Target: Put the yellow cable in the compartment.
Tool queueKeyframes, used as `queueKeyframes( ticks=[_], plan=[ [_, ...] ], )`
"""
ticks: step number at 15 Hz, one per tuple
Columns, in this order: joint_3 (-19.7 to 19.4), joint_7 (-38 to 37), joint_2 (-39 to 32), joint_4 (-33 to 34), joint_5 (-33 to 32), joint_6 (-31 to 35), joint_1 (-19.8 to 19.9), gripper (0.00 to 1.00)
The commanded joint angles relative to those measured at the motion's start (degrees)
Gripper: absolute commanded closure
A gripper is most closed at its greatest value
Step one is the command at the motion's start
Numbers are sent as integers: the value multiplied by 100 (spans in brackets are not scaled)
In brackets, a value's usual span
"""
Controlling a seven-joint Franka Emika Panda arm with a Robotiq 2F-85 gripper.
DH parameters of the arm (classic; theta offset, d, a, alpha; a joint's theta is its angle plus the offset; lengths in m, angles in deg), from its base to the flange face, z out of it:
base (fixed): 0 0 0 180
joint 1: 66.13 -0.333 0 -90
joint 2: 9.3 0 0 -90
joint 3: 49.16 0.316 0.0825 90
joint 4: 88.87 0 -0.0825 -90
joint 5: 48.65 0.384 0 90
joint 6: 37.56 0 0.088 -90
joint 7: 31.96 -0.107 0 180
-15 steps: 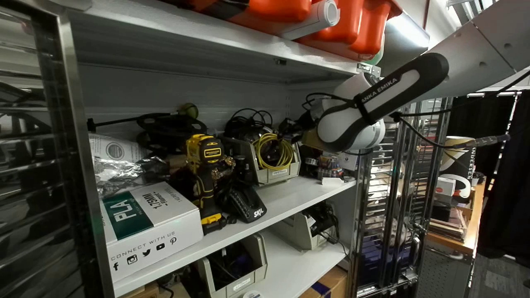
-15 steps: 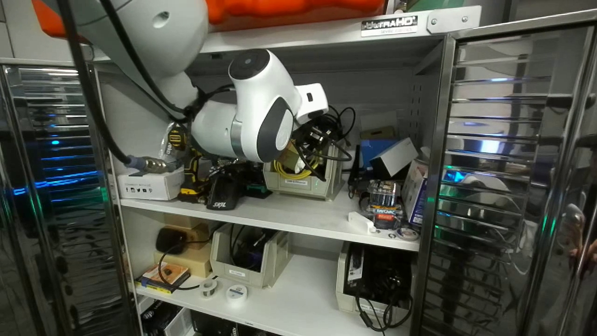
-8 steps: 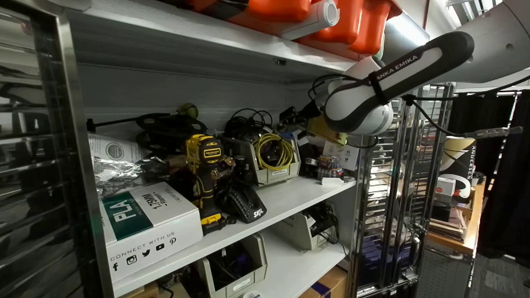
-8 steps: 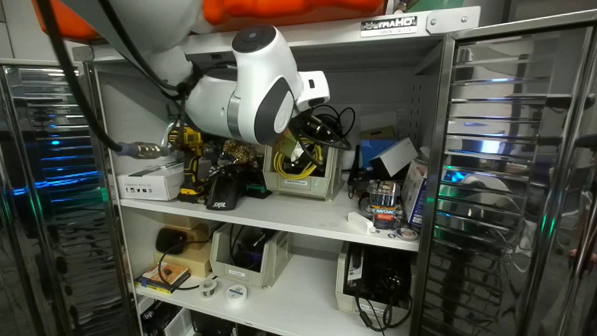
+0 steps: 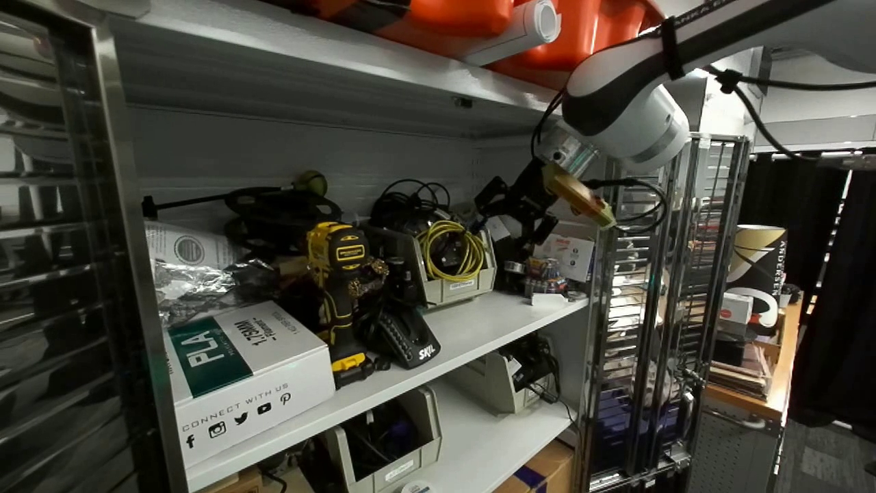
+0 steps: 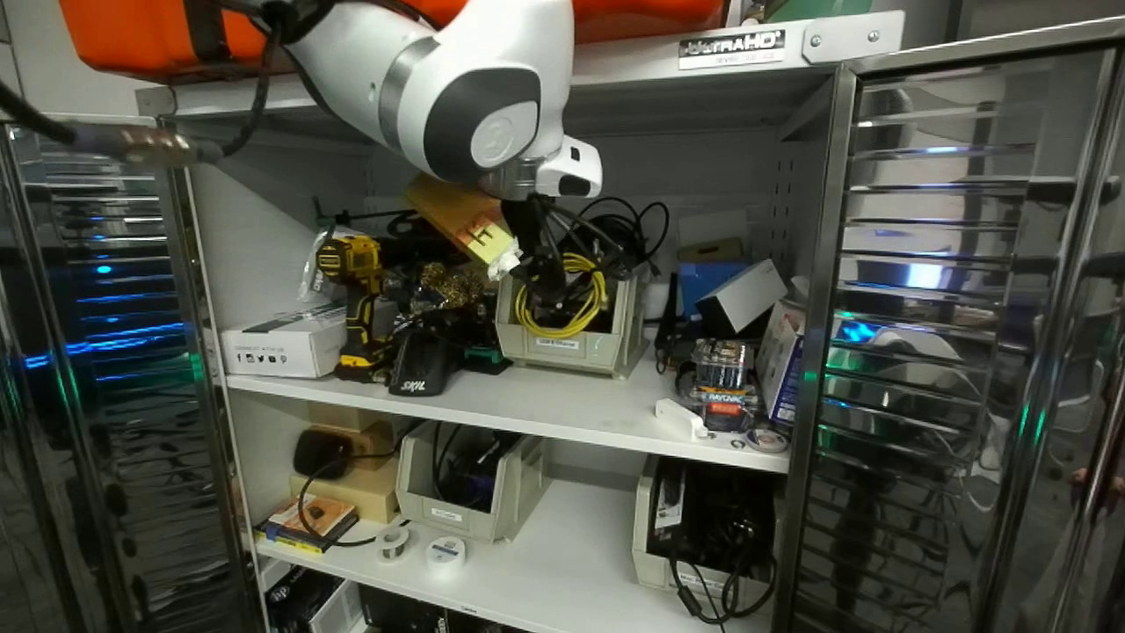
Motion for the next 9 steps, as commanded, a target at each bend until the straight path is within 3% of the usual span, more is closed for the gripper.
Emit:
queueKeyframes(
  ticks=[1,2,4,9],
  plan=[
    [1131,-130,459,96,133,-1639,1419,0],
    [1325,44,685,152,351,-2103,1749,0],
    [2006,-319,378,252,-268,-3024,2391,0],
    [3407,-1175,-907,82,-1965,-4855,3161,0]
  ],
)
